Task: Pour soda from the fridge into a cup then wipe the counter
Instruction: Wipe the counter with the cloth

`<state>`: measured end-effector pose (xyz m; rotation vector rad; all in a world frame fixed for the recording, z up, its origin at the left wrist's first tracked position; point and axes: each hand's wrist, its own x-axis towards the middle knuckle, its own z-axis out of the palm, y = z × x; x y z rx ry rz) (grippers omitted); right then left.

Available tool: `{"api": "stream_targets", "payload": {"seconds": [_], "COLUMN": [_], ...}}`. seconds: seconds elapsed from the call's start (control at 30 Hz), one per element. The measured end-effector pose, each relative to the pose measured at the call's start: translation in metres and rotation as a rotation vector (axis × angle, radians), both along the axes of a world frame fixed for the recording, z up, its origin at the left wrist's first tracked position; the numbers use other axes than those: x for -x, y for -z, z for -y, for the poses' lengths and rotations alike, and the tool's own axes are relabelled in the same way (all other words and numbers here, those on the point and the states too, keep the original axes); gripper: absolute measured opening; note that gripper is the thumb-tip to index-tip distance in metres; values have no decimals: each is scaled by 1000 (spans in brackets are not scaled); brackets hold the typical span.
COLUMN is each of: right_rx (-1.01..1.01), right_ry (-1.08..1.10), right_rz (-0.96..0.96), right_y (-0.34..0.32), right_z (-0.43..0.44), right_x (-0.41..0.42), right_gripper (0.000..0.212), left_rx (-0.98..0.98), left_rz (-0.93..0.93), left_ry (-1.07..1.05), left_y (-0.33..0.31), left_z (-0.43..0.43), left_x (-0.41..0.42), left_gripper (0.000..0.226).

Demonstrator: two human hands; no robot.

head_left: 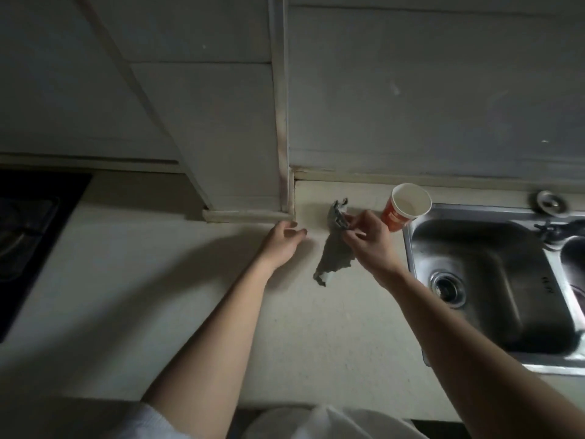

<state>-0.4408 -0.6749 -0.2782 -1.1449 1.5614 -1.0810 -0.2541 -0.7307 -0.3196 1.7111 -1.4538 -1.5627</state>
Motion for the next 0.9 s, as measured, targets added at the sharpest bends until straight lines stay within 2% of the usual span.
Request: {"api": "stream_targets", "payload": {"seconds": [0.17, 0.27, 0.33, 0.47, 0.57, 0.67, 0.8, 0.9], "right_rx": [-19, -62, -92, -193, -243, -222, -195, -135], "right_ry": [-32, -2, 24, 44, 115, 81, -96, -173], "right_rz": [249, 329, 341, 307, 268, 212, 68, 32], "right_y": [-13, -11, -7, 11, 26, 39, 46, 37], "right_z": [-53, -81, -102, -133, -144, -148, -159, -177], "right_x": [-8, -10, -11, -22, -47, -79, -139, -184], "right_gripper": [16, 18, 17, 14, 42, 50, 42, 15], "left_rx": [-446, -521, -417, -288, -173, -9, 146, 207], "left_rz": [-357, -544, -556, -573, -481, -345, -194, -122], "left_ry": [126, 35, -67, -206, -202, -230, -356, -424], "left_y": [22, 23, 20, 10, -4, -15, -24, -29], "left_z": [-39, -57, -67, -88, -114, -149, -199, -227], "left_x": [5, 2, -2, -22, -44, -79, -140, -181], "left_gripper": [63, 37, 20, 22, 17, 10, 14, 13]}}
